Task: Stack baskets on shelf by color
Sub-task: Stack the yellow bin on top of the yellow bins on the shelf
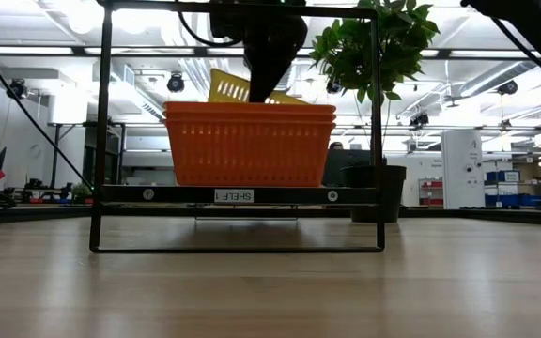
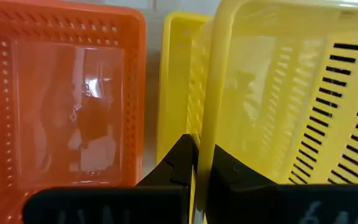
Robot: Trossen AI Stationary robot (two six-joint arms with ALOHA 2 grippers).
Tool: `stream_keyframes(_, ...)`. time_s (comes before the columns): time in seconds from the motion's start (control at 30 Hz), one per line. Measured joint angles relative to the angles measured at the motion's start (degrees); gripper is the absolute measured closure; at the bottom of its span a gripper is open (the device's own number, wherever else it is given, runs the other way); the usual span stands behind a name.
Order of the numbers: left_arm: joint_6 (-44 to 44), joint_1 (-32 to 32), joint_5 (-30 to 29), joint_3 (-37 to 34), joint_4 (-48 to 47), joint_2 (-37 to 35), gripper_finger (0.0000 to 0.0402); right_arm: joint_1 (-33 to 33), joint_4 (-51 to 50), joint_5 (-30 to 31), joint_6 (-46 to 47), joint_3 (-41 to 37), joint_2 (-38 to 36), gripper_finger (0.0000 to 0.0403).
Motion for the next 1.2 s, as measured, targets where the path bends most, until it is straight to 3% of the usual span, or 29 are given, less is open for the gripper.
stream_keyframes(0.97, 0.0, 0.0, -0.1, 0.0, 0.1, 0.0, 0.0402, 0.0, 1.9, -0.2, 1.2, -0.3, 1.0, 0.0392)
stream_keyframes(1.2, 0.0, 0.0, -0.1, 0.0, 0.1, 0.0, 0.0402, 0.0, 1.9, -0.1, 2.9, -0.3, 1.0, 0.0346)
